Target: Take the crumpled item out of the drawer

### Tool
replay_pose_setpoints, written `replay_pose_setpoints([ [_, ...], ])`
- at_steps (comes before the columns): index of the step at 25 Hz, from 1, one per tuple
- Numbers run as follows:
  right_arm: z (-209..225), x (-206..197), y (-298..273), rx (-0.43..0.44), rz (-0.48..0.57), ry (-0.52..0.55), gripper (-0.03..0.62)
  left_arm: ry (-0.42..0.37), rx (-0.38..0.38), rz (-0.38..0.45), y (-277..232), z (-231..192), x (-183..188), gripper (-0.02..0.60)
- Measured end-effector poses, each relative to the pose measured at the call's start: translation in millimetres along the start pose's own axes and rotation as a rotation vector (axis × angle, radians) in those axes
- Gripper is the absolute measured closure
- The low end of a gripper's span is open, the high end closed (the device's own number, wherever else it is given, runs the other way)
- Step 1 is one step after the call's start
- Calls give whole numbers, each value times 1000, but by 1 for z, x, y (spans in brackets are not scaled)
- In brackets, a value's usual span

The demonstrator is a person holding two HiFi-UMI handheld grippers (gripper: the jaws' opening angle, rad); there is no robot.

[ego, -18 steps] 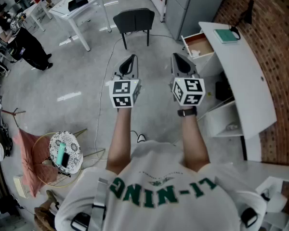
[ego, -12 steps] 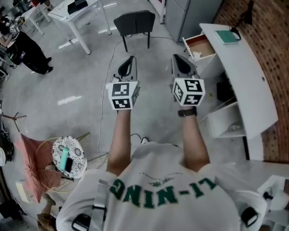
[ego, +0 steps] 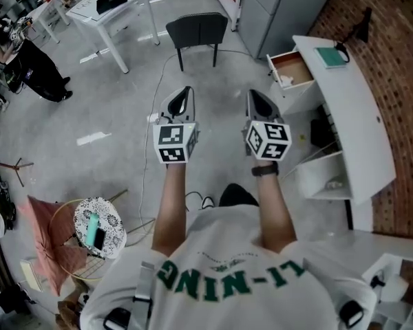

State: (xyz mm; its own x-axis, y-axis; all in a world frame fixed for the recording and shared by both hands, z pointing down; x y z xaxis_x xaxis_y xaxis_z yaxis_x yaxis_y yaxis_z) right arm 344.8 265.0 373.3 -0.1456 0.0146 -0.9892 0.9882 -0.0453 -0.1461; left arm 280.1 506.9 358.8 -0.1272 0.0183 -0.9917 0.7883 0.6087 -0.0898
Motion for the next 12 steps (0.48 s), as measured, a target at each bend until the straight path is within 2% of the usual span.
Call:
replay_pose_setpoints([
  [6,15,-15,-51,34,-51,-20,589,17,9,-21,-45,-16,-8,586],
  [12,54,-15,-140,64,-51,-40,589,8,13,-35,-135,-38,-7,586],
])
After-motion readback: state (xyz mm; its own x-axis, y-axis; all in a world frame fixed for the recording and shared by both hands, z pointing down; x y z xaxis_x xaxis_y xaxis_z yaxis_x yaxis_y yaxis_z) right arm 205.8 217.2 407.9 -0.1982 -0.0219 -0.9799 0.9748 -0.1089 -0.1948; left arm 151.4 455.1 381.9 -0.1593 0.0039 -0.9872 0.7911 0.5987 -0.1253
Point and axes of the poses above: the fingertips, and each gripper's own axes: y backward along the fingers, z to its right, x out of its top, the point moved 10 cm from there along y, backward along the fingers, and after that the axes turned 5 degrees about y, right-handed, at the moved point
